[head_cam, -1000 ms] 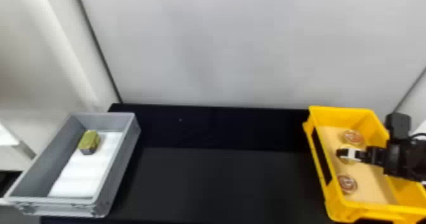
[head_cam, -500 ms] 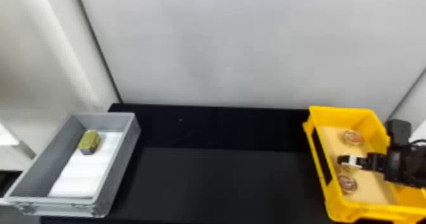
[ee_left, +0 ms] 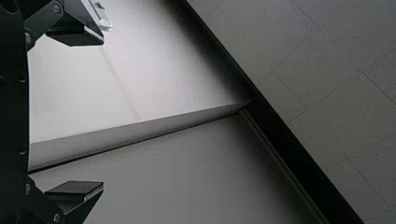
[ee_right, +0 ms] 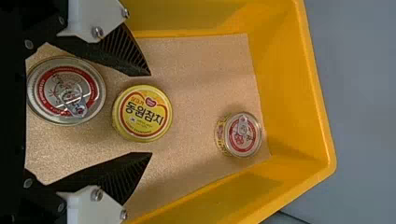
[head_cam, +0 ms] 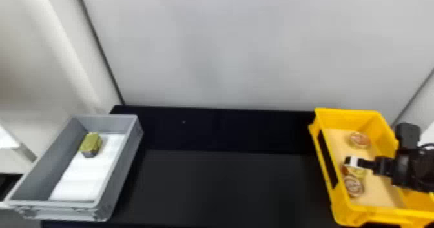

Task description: Pick up the round yellow can and place it in the yellow rectangular box

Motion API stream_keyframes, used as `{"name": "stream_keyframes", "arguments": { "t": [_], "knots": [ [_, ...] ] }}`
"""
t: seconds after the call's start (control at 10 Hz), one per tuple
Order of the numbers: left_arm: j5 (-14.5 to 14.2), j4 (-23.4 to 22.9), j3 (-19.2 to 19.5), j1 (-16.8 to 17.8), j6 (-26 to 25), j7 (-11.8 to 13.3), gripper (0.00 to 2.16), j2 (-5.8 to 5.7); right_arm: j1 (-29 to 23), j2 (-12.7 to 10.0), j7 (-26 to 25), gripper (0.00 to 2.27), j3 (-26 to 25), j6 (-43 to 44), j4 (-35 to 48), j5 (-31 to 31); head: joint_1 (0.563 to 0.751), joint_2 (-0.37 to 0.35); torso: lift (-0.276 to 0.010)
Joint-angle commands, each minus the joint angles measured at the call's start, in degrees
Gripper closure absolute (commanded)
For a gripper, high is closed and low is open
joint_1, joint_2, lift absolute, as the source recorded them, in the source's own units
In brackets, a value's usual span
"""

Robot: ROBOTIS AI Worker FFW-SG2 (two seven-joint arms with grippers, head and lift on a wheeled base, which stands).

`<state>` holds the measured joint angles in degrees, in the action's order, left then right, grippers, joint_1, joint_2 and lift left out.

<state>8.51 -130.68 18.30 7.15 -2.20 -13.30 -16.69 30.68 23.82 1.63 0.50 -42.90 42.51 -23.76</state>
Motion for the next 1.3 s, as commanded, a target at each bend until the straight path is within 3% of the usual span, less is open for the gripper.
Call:
{"name": "stream_keyframes", "arguments": {
  "t": [0.0,0.1,0.5,0.7,0.9,1.1,1.2],
  "knots": [
    [-0.2,0.0,0.1,-0.1,0.0,-0.1,0.18,0.07,-1.0,0.0,-2.2,0.00,-1.2,-2.5,2.0,-1.3,0.694,0.054,-0.003],
    [0.0,0.0,0.2,-0.1,0.0,-0.1,0.18,0.07,-1.5,0.3,-2.3,0.00,-1.4,-2.0,4.7,-1.5,0.694,0.054,-0.003],
    [0.0,-0.4,0.4,-0.2,-0.9,0.0,0.18,0.07,-2.9,0.5,-7.3,0.00,-2.8,-2.0,34.8,0.1,0.694,0.054,-0.003],
    [0.2,-0.4,0.4,-0.2,-1.1,-0.1,0.18,0.25,-0.4,0.1,-10.3,0.00,-0.1,-2.2,49.9,2.7,0.694,0.054,-0.003],
    [0.5,-0.4,0.4,-0.1,-1.6,-0.1,0.18,0.34,2.9,-1.9,-13.8,0.00,4.8,4.6,60.7,10.7,0.694,0.054,-0.003],
    [0.8,-0.4,0.6,-0.3,-1.7,-0.1,0.17,0.34,6.1,-7.5,-13.0,0.00,7.6,14.2,67.5,27.5,0.694,0.054,-0.003],
    [0.8,-0.4,1.0,-0.7,-1.4,-0.1,0.17,0.34,8.0,-8.1,-11.6,0.00,8.6,19.2,68.1,28.6,0.694,0.054,-0.003]
  ]
}}
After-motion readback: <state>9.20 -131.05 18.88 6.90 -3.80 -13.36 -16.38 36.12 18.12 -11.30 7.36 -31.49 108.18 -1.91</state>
